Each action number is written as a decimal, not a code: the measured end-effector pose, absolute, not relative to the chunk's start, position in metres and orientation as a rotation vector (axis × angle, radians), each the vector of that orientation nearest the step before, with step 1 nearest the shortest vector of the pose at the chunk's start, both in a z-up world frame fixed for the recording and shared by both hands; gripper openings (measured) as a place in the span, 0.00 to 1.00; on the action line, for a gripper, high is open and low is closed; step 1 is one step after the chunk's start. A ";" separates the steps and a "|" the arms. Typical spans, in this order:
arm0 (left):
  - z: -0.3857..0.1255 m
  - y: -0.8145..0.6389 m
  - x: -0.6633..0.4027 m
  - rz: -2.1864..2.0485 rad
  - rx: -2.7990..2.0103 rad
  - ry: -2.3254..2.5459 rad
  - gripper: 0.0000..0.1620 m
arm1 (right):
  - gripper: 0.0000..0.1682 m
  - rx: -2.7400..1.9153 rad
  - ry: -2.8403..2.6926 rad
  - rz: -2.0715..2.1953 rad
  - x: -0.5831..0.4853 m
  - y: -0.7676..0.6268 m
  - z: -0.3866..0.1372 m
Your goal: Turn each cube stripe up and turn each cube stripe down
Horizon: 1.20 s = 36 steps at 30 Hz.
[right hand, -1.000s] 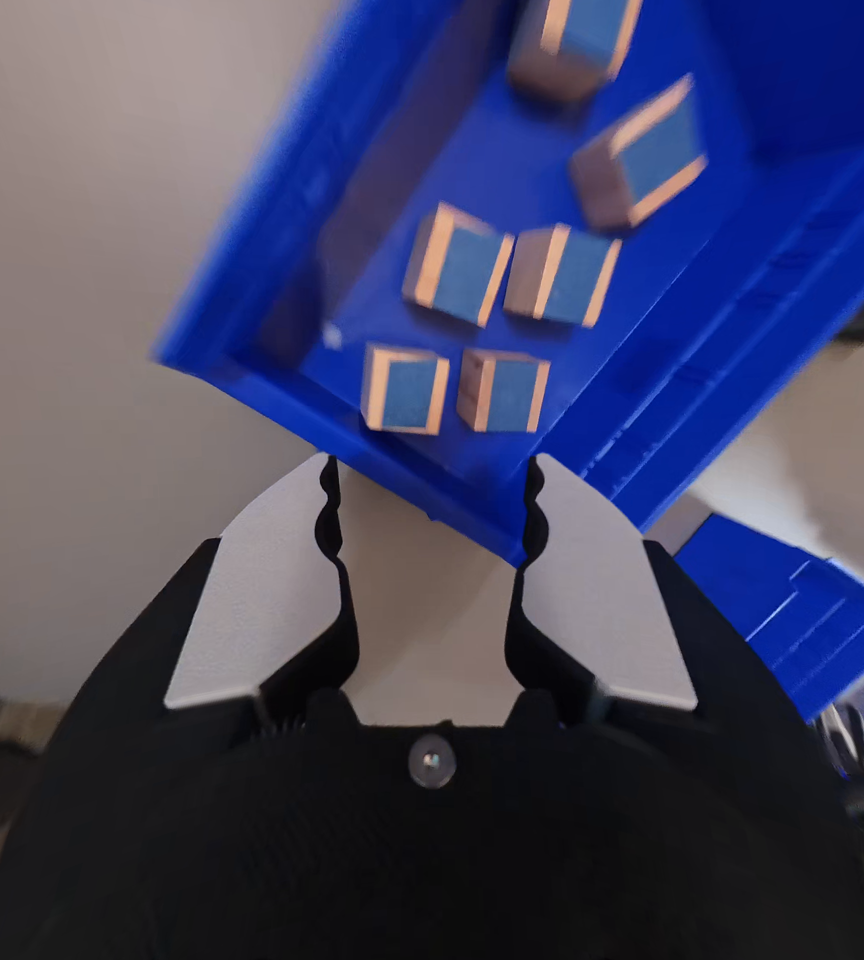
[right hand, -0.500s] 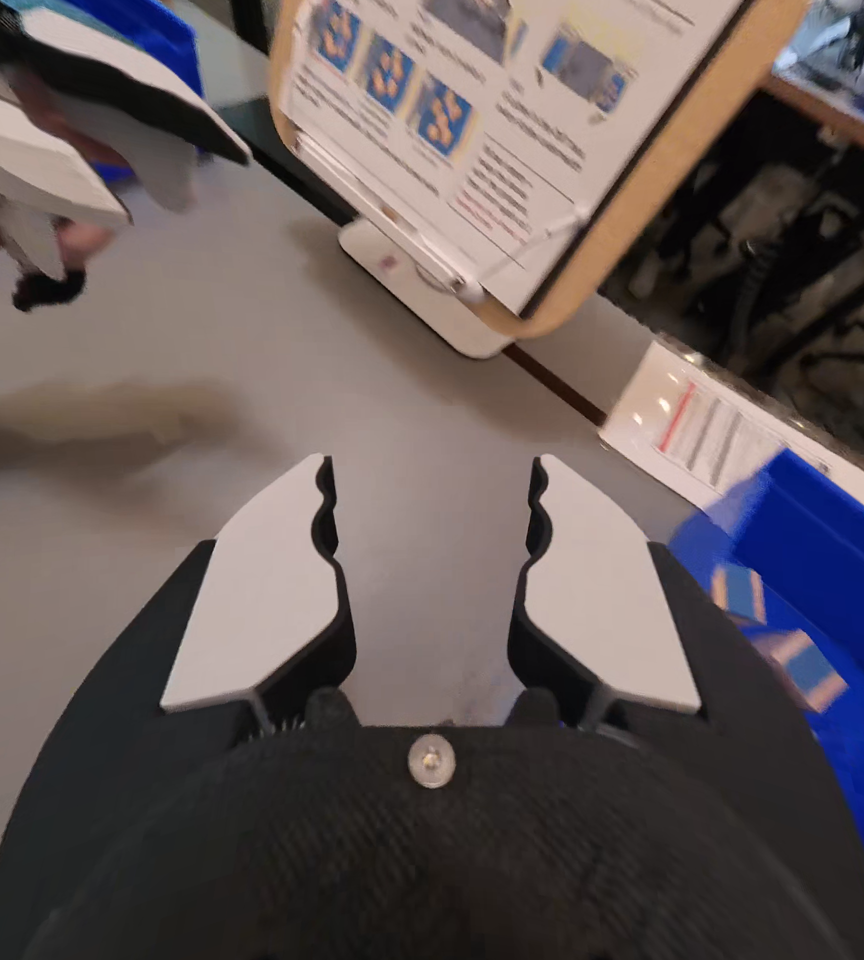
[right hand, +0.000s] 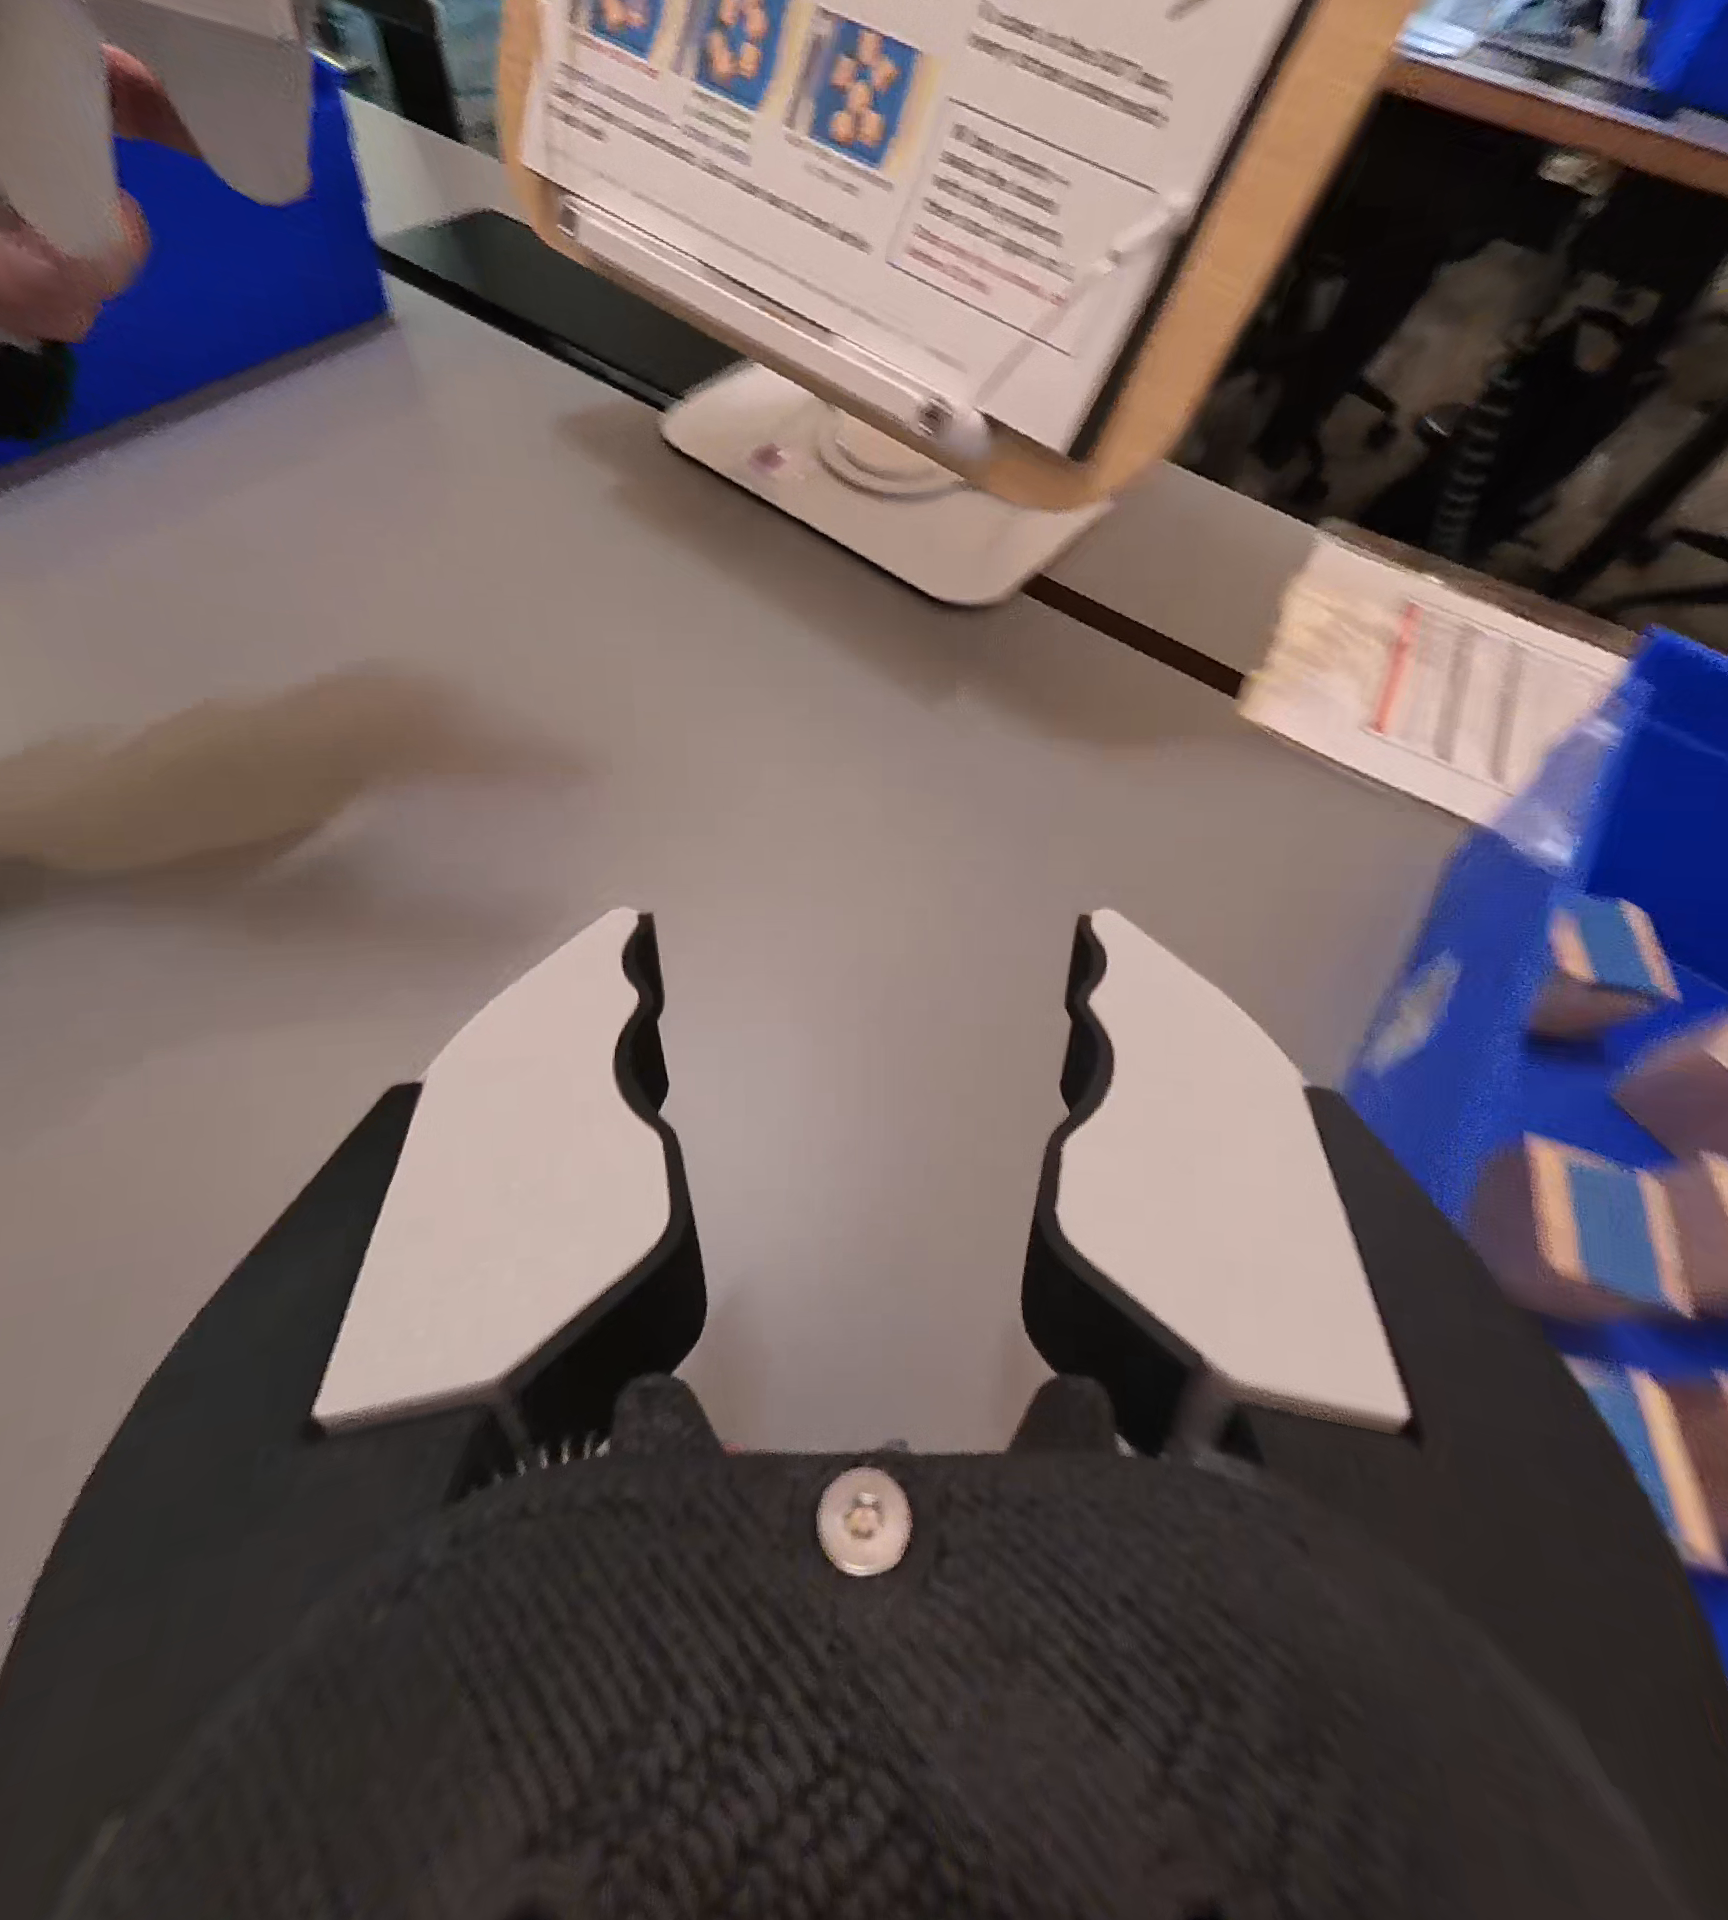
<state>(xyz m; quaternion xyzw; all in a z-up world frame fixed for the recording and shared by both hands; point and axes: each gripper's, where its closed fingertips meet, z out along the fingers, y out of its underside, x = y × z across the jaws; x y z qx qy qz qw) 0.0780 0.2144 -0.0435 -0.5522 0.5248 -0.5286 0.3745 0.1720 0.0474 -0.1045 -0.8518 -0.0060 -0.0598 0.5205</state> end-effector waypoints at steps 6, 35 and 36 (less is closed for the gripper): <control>-0.063 0.159 0.111 -1.375 -1.394 1.486 0.39 | 0.43 -2.075 0.199 -0.390 0.238 -0.040 -0.095; -0.078 0.010 0.306 -1.297 -1.711 1.533 0.53 | 0.45 -2.156 0.690 -0.397 0.459 -0.133 -0.124; -0.085 0.014 0.318 -1.214 -1.744 1.528 0.55 | 0.45 -2.176 0.706 -0.393 0.466 -0.130 -0.129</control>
